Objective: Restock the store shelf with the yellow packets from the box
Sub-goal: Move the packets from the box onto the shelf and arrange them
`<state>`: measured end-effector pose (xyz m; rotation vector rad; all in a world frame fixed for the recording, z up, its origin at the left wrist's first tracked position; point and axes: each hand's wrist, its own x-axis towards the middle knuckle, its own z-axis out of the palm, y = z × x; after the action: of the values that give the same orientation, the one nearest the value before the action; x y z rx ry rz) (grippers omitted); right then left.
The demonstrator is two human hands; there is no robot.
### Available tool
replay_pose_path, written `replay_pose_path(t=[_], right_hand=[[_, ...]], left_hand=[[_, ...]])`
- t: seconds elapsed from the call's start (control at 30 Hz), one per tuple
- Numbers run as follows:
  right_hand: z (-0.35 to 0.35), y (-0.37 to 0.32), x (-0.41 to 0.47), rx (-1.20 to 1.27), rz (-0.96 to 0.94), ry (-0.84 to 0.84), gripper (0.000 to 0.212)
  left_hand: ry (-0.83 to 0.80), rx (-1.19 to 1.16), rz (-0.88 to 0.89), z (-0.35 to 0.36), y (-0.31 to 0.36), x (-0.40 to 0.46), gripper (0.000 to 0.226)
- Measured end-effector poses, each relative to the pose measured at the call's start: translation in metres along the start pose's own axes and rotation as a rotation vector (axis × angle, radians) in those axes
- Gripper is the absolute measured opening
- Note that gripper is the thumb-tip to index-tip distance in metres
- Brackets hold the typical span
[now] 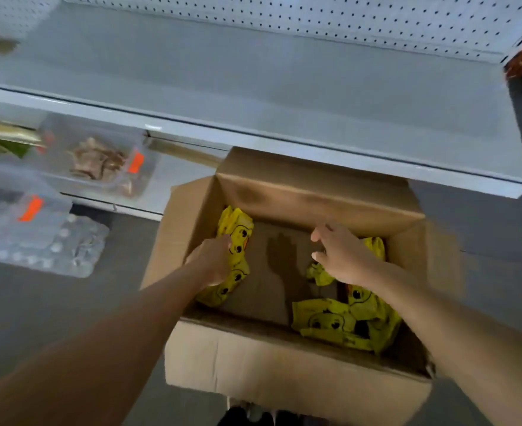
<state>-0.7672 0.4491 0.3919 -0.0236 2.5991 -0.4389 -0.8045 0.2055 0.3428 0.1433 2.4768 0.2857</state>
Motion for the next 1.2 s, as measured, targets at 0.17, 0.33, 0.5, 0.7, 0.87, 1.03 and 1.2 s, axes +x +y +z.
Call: replay_pose_path(t=[0.17, 0.33, 0.5, 0.7, 0.87, 1.03, 1.2], right_hand=[[0.046, 0.033, 0.009, 0.050, 0.121, -0.052, 0.032], [0.084, 0.059, 0.008, 0.097, 0.240, -0.074, 0.035], [0.114, 0.081, 0.009, 0.118, 0.286, -0.098, 0.037], [0.134, 0.098, 0.014, 0.139, 0.311, -0.132, 0.050], [0.153, 0.099, 0.019, 0.139, 0.273, -0.234, 0.053], [0.176, 0.107, 0.031, 0.104, 0.215, -0.341, 0.055], [0.188, 0.109, 0.033, 0.103, 0.171, -0.321, 0.036]], left_hand=[[-0.130, 0.087, -0.038, 0.047, -0.012, 0.039, 0.057], [-0.168, 0.070, -0.143, 0.080, -0.022, 0.069, 0.057], [-0.253, 0.064, -0.152, 0.110, -0.032, 0.089, 0.065], [-0.188, 0.135, -0.012, 0.121, -0.029, 0.092, 0.048], [-0.055, -0.060, 0.010, 0.115, -0.011, 0.090, 0.048], [-0.033, -0.193, 0.056, 0.109, 0.001, 0.094, 0.041], [-0.045, -0.393, 0.038, 0.103, 0.002, 0.090, 0.029]])
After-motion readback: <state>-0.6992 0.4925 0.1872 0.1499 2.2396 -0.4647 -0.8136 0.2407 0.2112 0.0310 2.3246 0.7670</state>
